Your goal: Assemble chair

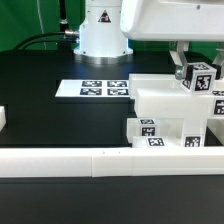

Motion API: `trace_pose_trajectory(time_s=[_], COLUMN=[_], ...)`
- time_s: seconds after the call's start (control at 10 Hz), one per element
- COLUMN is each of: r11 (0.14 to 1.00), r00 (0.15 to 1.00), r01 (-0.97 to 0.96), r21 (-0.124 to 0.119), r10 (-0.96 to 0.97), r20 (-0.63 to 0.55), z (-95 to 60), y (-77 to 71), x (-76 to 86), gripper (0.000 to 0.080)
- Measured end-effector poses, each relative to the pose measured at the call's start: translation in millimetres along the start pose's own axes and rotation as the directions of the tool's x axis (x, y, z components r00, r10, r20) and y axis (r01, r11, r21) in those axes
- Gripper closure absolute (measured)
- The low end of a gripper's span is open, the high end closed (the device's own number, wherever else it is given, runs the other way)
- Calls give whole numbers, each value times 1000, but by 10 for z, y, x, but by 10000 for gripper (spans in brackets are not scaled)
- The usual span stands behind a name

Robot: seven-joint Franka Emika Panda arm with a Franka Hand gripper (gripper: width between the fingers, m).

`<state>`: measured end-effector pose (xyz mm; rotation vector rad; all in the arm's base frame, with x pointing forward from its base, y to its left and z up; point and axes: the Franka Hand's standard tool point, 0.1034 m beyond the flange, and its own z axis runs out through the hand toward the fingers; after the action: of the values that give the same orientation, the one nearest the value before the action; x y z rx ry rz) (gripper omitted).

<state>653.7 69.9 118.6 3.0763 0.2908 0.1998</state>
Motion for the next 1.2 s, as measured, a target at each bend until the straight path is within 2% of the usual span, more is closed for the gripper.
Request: trace_pose_trajectory(time_s=[0.3, 0.6, 1.1, 1.2], r11=[949, 811, 631, 554], r00=[948, 810, 630, 553], r01=[-317, -585, -775, -832], r21=[3, 15, 32, 41], r10=[317, 585, 776, 833], r20=[-19, -37, -33, -23], z=[1, -1, -8, -6], y=[21, 32, 27, 18], x=[-20, -25, -17, -17], gripper=[515, 515, 515, 515])
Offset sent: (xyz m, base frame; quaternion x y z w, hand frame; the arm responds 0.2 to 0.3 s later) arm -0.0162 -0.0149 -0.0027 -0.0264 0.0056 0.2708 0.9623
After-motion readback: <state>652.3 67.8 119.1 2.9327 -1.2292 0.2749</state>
